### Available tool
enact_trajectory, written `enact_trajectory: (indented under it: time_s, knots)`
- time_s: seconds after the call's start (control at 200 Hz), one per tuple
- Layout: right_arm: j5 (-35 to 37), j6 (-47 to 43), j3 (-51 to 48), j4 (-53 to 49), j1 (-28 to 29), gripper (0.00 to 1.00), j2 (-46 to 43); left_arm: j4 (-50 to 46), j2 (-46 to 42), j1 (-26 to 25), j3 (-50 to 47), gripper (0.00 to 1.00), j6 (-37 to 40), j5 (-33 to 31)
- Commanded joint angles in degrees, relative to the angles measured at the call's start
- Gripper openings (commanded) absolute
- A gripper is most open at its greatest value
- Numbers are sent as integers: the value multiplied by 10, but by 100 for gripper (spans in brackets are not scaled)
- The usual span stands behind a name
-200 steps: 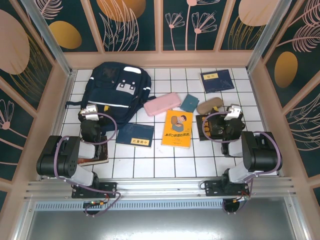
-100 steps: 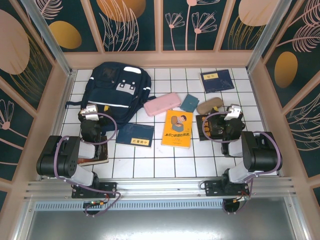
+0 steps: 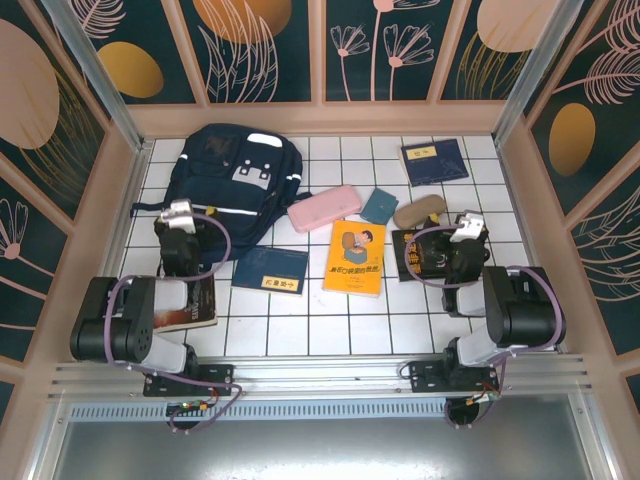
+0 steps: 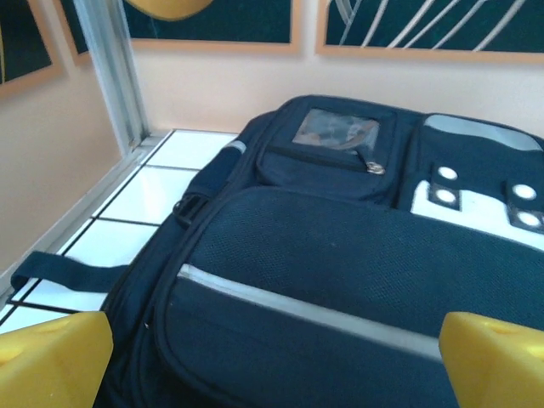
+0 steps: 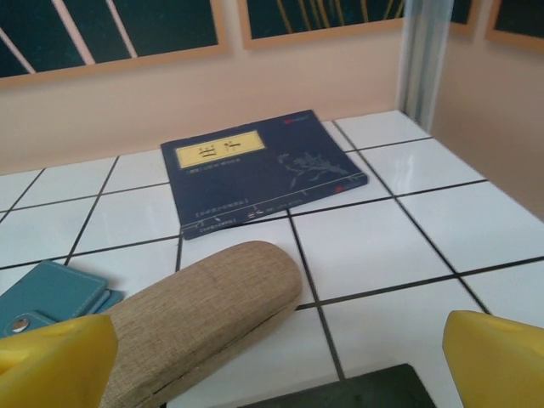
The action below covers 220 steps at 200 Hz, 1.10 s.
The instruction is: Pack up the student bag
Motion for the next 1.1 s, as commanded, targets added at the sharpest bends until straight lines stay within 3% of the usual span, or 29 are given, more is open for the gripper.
enact_trajectory:
  time_s: [0.0, 0.085, 0.255, 0.355, 0.485, 0.631, 0.781, 0.876, 0.971, 1.031, 1.096]
  knots:
    - [67, 24, 5, -48, 8, 99, -76, -226, -42, 2, 123, 99, -62, -80]
    - [82, 52, 26, -135, 8, 99, -141, -298, -68, 2, 174, 99, -134, -87]
    - [34, 291, 35, -241, -29, 99, -271, -406, -119, 2, 231, 99, -306, -51]
    - [-31, 328, 52, -274, -45, 99, -315, -423, -127, 2, 248, 99, -315, 17]
    - [-100, 339, 83, -309, -44, 99, -335, -452, -125, 2, 252, 93, -323, 42]
    - [-169, 333, 130, -366, -9, 99, -306, -468, -121, -12, 223, 90, -330, 64]
    - [-209, 297, 177, -398, 73, 99, -241, -465, -108, -69, 190, 90, -313, 59]
    - [-182, 281, 227, -467, 117, 99, -189, -470, -84, -104, 194, 89, -297, 63]
    - [-186, 278, 290, -540, 125, 99, -131, -458, -70, -121, 191, 90, -292, 79]
    - [-182, 328, 310, -561, 120, 99, -109, -448, -62, -127, 189, 92, -288, 94]
    - [-276, 373, 294, -504, 98, 99, -103, -455, -53, -133, 194, 92, -277, 96]
